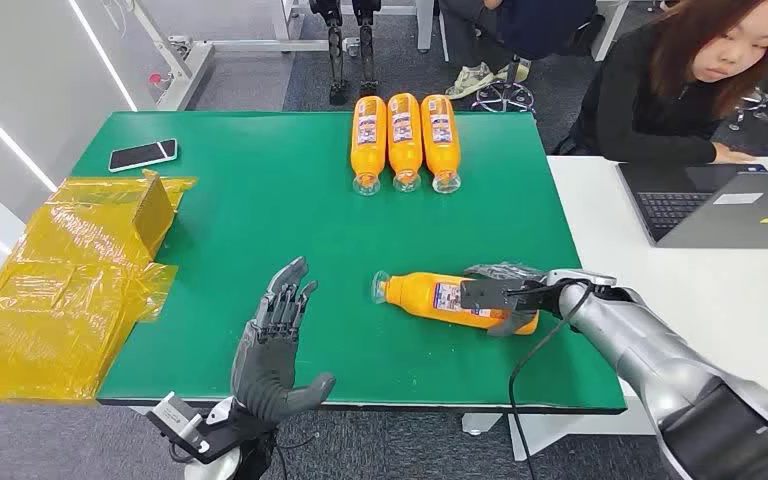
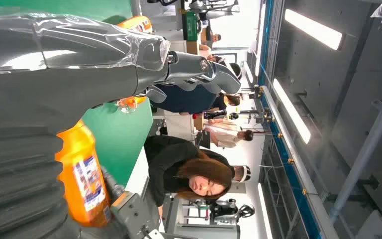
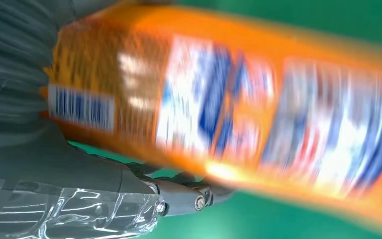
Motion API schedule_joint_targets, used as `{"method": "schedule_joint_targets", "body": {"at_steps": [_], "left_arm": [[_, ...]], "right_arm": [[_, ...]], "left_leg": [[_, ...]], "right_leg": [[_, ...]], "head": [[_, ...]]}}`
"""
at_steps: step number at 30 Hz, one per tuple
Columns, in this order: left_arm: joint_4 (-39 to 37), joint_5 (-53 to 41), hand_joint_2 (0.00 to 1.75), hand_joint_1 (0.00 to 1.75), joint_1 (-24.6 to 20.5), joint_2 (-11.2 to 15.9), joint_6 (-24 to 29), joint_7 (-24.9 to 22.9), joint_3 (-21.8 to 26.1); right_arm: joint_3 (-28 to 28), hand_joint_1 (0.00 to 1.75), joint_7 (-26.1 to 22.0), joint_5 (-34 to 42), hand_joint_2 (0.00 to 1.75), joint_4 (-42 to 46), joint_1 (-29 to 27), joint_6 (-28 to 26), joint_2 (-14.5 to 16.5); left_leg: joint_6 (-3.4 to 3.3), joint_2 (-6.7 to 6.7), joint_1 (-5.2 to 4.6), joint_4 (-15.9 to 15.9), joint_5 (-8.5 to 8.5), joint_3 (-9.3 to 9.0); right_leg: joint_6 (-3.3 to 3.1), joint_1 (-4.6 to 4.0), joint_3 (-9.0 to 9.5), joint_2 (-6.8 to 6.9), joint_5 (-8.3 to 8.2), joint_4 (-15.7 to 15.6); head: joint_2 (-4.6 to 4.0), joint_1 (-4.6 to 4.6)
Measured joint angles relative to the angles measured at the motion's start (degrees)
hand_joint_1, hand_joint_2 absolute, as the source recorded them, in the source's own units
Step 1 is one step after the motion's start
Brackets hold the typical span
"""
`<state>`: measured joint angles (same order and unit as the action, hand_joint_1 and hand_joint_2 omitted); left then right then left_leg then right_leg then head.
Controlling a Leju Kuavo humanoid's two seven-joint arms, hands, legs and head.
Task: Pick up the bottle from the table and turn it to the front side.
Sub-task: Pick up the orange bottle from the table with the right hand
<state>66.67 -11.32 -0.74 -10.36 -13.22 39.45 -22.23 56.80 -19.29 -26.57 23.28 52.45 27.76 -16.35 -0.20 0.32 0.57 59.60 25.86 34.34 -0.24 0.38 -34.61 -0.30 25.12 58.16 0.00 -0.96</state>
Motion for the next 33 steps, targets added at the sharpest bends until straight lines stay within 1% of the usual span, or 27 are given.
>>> {"method": "schedule_joint_targets", "body": {"at_steps": [11, 14, 20, 22, 33], "left_arm": [[0.9, 0.0, 1.75, 0.00, 0.4, 0.0, -0.2, -0.2, 0.0], [0.9, 0.1, 1.75, 0.00, 0.5, 0.0, -0.2, -0.2, 0.0], [1.3, 0.2, 1.75, 0.00, 1.1, 0.1, -0.1, -0.2, 0.1], [1.6, 0.2, 1.75, 0.00, 1.4, 0.1, -0.1, -0.2, 0.1], [2.0, 0.2, 1.75, 0.00, 1.7, 0.1, 0.0, -0.2, 0.9]], "right_arm": [[0.6, 1.75, -0.2, 0.6, 1.75, -0.1, -0.1, -0.5, 0.0], [0.6, 1.75, -0.3, 0.7, 1.75, 0.0, -0.1, -1.9, 0.0], [0.7, 1.75, -0.4, 0.7, 1.75, 1.4, -0.2, -7.1, 0.0], [0.8, 1.75, -0.4, 0.8, 1.75, 2.0, -0.3, -8.2, 0.0], [1.0, 1.75, -0.4, 0.8, 1.75, 3.3, -0.5, -8.7, 0.0]], "left_leg": [[-0.01, -0.13, 0.00, 0.0, -0.01, -0.15], [-0.01, -0.13, 0.00, 0.0, -0.01, -0.16], [-0.04, -0.10, -0.01, 0.0, -0.05, -0.06], [-0.05, -0.07, -0.01, 0.0, -0.08, 0.04], [-0.02, -0.06, -0.01, 0.0, -0.11, 0.25]], "right_leg": [[0.03, 0.00, 0.15, -0.10, -0.09, 0.0], [0.03, 0.00, 0.16, -0.11, -0.10, 0.0], [0.04, 0.01, 0.10, -0.08, -0.12, 0.0], [0.06, 0.01, 0.01, -0.06, -0.16, 0.0], [0.04, 0.01, -0.20, -0.06, -0.18, 0.0]], "head": [[0.00, 0.00], [0.00, 0.01], [0.00, 0.01], [0.00, 0.01], [0.00, 0.00]]}}
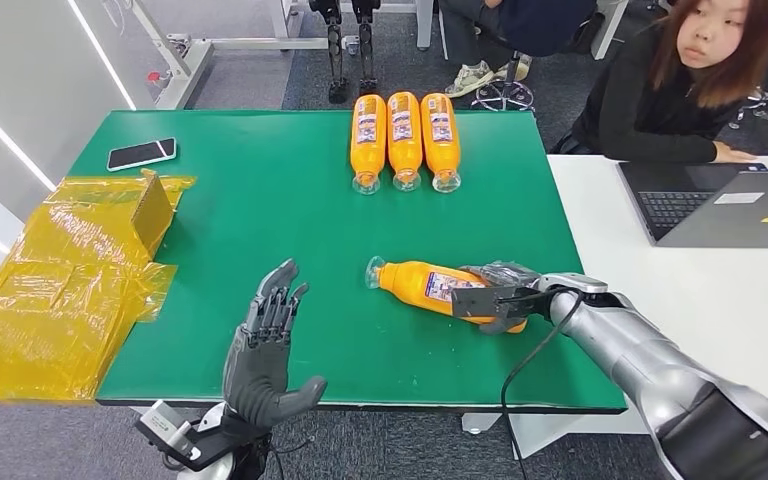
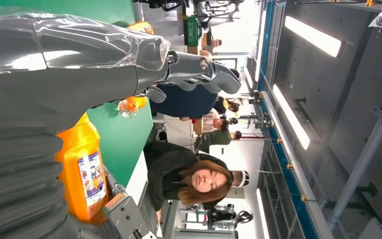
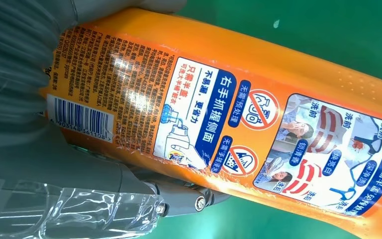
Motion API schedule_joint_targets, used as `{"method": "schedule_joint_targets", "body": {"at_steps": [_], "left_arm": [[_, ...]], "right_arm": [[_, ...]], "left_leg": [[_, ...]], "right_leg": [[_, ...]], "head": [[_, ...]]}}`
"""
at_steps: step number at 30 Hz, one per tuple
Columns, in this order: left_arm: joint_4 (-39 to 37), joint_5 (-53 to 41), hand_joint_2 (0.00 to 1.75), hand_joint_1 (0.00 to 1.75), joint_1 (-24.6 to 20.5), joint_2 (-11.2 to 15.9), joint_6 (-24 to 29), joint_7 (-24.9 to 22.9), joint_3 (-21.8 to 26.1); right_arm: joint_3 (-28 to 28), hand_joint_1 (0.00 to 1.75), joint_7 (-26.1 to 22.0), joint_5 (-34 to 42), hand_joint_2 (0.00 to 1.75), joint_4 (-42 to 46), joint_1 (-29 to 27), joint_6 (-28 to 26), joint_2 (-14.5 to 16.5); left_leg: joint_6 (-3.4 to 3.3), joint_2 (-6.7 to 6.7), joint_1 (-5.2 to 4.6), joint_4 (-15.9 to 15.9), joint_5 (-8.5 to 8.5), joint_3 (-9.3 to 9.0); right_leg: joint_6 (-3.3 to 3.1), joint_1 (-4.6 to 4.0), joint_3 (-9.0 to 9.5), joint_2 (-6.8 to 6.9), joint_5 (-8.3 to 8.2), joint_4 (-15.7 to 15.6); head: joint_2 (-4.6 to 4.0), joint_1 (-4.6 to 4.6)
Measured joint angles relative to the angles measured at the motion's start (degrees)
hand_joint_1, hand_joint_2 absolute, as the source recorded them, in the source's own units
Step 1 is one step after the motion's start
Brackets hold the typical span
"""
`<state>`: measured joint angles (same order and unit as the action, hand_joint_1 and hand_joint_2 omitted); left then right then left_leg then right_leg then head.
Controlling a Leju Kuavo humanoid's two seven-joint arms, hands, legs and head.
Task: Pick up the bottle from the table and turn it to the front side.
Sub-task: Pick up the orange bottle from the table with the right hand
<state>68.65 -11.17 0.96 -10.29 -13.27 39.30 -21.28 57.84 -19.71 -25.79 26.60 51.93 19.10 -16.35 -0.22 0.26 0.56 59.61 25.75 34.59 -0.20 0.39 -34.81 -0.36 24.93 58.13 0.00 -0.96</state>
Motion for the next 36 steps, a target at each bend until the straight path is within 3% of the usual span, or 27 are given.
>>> {"method": "schedule_joint_targets", "body": {"at_steps": [6, 10, 17, 21, 26, 30, 36], "left_arm": [[0.0, 0.0, 1.75, 0.00, 0.1, 0.0, 0.0, 0.0, 0.1], [0.2, 0.0, 1.75, 0.00, 0.3, 0.0, 0.3, 0.2, 0.1], [0.9, -0.1, 1.75, 0.00, 1.3, 0.1, 1.4, 0.5, 1.1], [1.1, -0.3, 1.75, 0.00, 1.3, -0.1, 1.3, 0.1, 1.7], [1.1, -0.5, 1.75, 0.00, 0.8, -1.0, 0.4, -1.1, 1.9], [1.1, -0.5, 1.75, 0.00, 0.4, -1.2, 0.4, -1.2, 1.9], [0.3, 0.2, 1.75, 0.00, -0.6, -1.7, 0.0, -1.2, 1.9]], "right_arm": [[0.0, 1.75, 0.0, 0.0, 1.75, 0.1, 0.0, -0.3, 0.0], [-0.4, 1.75, -0.6, 0.5, 1.75, 2.2, -0.7, -5.3, -0.3], [-6.1, 1.75, 2.4, -0.7, 1.75, 18.0, -5.3, -14.3, -4.1], [-10.7, 1.75, 3.4, -5.1, 1.75, 29.4, -12.7, -19.4, -6.5], [-15.4, 1.75, 8.8, -19.0, 1.75, 44.8, -30.0, -29.4, -6.3], [-18.0, 1.75, 9.4, -21.7, 1.75, 52.2, -38.0, -29.0, -5.2], [-23.1, 1.75, 7.1, -22.9, 1.75, 57.7, -43.5, -27.6, -4.1]], "left_leg": [[0.00, 0.00, 0.00, 0.0, 0.00, 0.05], [0.00, -0.01, 0.00, 0.0, 0.00, 0.09], [0.00, 0.03, 0.00, 0.0, 0.00, 0.20], [0.00, 0.14, 0.02, 0.0, 0.03, 0.27], [-0.03, 0.49, 0.05, 0.0, 0.16, 0.35], [0.02, 0.39, 0.05, 0.0, 0.21, 0.43], [0.02, 0.40, 0.03, 0.0, 0.20, 0.45]], "right_leg": [[0.00, 0.00, -0.05, 0.00, 0.00, 0.0], [0.00, 0.00, -0.10, 0.00, -0.01, 0.0], [0.01, 0.00, -0.25, 0.02, 0.02, 0.0], [0.01, -0.02, -0.28, 0.12, 0.11, 0.0], [0.05, -0.04, -0.22, 0.42, 0.31, 0.0], [0.00, -0.03, -0.39, 0.32, 0.33, 0.0], [0.01, -0.01, -0.38, 0.32, 0.33, 0.0]], "head": [[0.00, 0.00], [0.00, 0.01], [0.00, 0.01], [0.00, 0.01], [0.00, -0.01], [0.00, 0.02], [0.00, 0.00]]}}
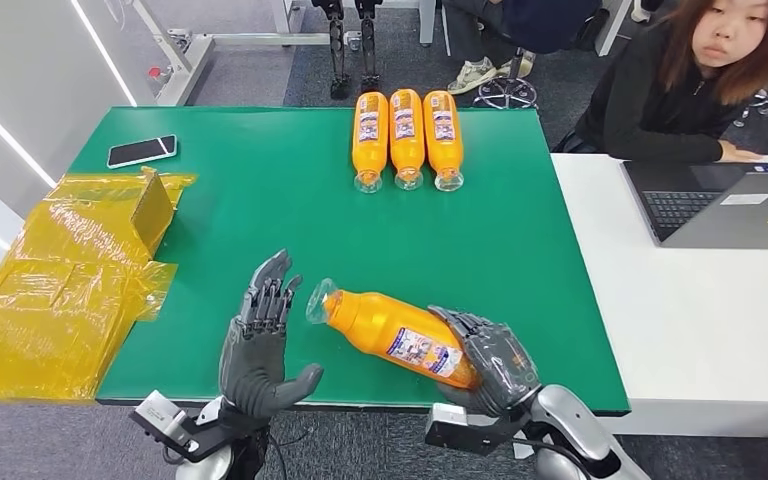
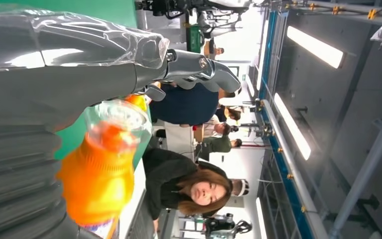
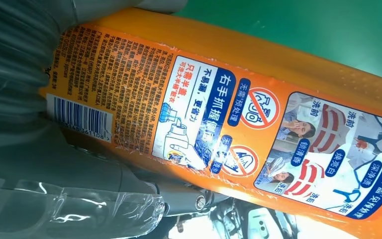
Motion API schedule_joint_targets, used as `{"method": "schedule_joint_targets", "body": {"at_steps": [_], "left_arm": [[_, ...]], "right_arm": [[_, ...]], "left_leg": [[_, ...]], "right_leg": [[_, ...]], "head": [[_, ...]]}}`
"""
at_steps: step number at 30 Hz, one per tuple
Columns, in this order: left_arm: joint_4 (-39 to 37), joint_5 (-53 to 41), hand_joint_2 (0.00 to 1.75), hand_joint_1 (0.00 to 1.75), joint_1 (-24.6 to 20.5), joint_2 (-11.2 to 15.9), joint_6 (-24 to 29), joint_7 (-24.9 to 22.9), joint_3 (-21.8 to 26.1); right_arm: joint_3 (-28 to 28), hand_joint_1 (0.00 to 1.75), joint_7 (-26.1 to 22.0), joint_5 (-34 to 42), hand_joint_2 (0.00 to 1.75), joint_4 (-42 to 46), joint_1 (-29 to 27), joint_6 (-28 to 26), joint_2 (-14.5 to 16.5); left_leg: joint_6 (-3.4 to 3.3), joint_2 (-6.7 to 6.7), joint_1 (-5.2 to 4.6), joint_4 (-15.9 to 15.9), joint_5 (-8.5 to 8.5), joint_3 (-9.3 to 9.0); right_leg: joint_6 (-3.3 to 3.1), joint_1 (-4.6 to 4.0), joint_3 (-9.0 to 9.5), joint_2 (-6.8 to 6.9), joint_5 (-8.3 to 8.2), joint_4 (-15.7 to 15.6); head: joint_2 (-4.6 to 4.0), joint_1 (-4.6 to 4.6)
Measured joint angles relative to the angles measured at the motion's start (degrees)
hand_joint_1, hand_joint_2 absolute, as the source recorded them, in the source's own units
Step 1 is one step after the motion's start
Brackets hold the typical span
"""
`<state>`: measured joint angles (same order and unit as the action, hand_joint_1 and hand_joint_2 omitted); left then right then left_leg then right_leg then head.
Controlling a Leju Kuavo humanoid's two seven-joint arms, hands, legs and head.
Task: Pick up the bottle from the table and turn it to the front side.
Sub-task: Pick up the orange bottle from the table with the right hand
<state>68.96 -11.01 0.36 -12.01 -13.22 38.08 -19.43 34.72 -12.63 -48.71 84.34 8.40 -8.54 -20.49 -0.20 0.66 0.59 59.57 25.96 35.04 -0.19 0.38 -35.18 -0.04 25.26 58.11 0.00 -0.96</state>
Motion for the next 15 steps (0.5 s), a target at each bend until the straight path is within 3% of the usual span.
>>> {"method": "schedule_joint_targets", "body": {"at_steps": [5, 15], "left_arm": [[-0.8, 1.6, 1.75, 0.00, -0.7, -0.3, -0.9, -0.3, 0.0], [-1.7, 2.7, 1.75, 0.00, -0.8, -0.1, -1.0, -0.1, 0.0]], "right_arm": [[-1.7, 1.75, -2.7, -0.9, 1.75, 2.4, -4.0, -0.8, 2.0], [-2.8, 1.75, -2.8, -3.8, 1.75, 6.9, -11.2, -3.2, 4.2]], "left_leg": [[0.00, 0.00, -0.01, 0.0, 0.00, -0.01], [0.00, -0.01, 0.00, 0.0, 0.01, 0.01]], "right_leg": [[0.00, 0.00, -0.01, -0.01, 0.00, 0.0], [-0.02, 0.00, -0.02, -0.02, 0.03, 0.0]], "head": [[-0.01, 0.00], [0.00, 0.00]]}}
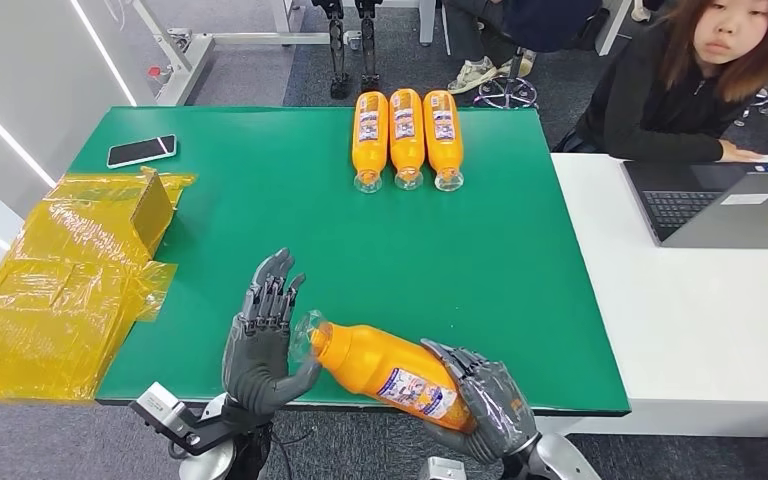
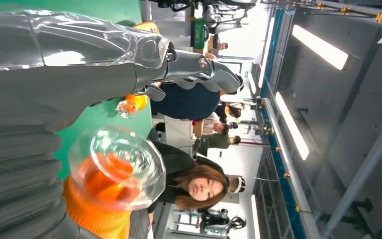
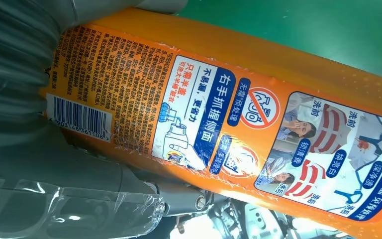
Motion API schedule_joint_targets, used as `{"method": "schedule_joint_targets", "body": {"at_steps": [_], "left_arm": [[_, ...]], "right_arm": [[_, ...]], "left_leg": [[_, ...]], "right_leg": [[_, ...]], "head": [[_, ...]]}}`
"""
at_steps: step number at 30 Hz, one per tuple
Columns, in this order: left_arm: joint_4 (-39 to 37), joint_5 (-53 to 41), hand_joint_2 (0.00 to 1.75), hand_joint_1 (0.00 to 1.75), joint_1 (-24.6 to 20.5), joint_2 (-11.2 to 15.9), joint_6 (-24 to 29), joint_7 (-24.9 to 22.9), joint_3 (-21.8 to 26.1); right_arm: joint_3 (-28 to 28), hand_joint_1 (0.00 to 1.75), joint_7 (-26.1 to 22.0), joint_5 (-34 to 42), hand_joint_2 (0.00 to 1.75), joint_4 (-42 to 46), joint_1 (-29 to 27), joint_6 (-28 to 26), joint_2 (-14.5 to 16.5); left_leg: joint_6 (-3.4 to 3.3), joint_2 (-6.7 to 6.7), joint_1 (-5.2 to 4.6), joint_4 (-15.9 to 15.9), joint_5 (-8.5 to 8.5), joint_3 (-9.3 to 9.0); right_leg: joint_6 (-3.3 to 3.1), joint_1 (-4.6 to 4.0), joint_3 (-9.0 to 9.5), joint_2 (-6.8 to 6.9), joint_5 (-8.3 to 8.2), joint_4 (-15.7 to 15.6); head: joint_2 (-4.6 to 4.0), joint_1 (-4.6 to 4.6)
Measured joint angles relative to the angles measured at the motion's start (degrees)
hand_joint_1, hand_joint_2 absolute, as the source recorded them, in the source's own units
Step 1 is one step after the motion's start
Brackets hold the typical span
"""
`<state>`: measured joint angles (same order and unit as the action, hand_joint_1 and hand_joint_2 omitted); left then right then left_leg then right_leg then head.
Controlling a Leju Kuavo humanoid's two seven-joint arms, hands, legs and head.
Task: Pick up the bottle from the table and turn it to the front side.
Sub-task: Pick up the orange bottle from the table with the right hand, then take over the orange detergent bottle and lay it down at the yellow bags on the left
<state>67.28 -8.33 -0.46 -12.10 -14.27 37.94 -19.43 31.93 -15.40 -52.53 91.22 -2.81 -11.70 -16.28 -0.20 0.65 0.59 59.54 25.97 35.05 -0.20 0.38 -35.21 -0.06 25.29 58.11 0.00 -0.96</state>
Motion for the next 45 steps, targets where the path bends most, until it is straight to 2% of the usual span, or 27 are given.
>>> {"method": "schedule_joint_targets", "body": {"at_steps": [9, 18, 27, 31, 37, 40, 45], "left_arm": [[-0.3, 0.6, 1.75, 0.00, 0.0, 0.1, -1.0, 0.5, 0.0], [0.9, 1.7, 1.75, 0.00, 0.0, -0.1, -3.5, -0.7, -0.5], [1.7, 2.3, 1.75, 0.01, -0.1, -0.1, -4.8, -0.6, -0.7], [1.7, 2.6, 1.75, 1.71, -0.7, -0.1, -5.1, -0.4, -0.9], [1.2, 4.0, 1.75, 1.66, -2.3, -0.2, -6.7, -0.1, -1.5], [1.0, 4.3, 1.75, 1.64, -2.6, -0.3, -7.0, 0.0, -1.7], [0.8, 4.4, 1.75, 1.51, -2.9, -0.3, -7.0, 0.0, -1.8]], "right_arm": [[-0.2, 1.75, -0.3, -1.2, 1.75, 1.3, -2.3, 0.4, 3.0], [0.9, 1.75, -2.2, -0.7, 1.75, -0.7, -2.2, 0.9, 6.8], [2.1, 1.75, -2.5, 0.3, 1.75, -2.0, -2.2, 1.1, 8.8], [2.5, 1.75, -2.3, 0.2, 1.75, -2.9, -1.5, 1.5, 10.3], [2.6, 1.75, -0.6, -0.2, 1.75, -4.1, 1.2, 2.7, 13.3], [2.6, 1.75, -0.6, -0.2, 1.75, -4.5, 1.7, 2.9, 13.7], [2.6, 1.75, -0.6, -0.2, 1.75, -5.1, 2.0, 3.0, 14.0]], "left_leg": [[0.00, -0.01, 0.00, 0.0, -0.01, -0.01], [0.01, -0.01, 0.00, 0.0, -0.01, -0.01], [0.01, -0.01, 0.00, 0.0, -0.01, -0.01], [0.01, -0.01, 0.01, 0.0, -0.01, -0.01], [0.04, -0.05, 0.01, 0.0, -0.05, -0.04], [0.05, -0.04, 0.01, 0.0, -0.05, -0.03], [0.04, -0.04, 0.00, 0.0, -0.04, -0.01]], "right_leg": [[0.00, 0.00, 0.00, -0.01, -0.01, 0.0], [-0.01, 0.00, 0.00, -0.01, -0.01, 0.0], [-0.01, 0.00, 0.01, -0.01, -0.01, 0.0], [-0.01, 0.00, 0.01, -0.01, -0.01, 0.0], [-0.04, -0.01, 0.00, -0.03, -0.03, 0.0], [-0.04, 0.00, 0.01, -0.03, -0.04, 0.0], [-0.04, 0.00, 0.00, -0.03, -0.03, 0.0]], "head": [[0.00, 0.01], [0.00, 0.01], [0.00, 0.00], [0.00, 0.01], [0.00, 0.01], [0.00, 0.00], [0.00, 0.01]]}}
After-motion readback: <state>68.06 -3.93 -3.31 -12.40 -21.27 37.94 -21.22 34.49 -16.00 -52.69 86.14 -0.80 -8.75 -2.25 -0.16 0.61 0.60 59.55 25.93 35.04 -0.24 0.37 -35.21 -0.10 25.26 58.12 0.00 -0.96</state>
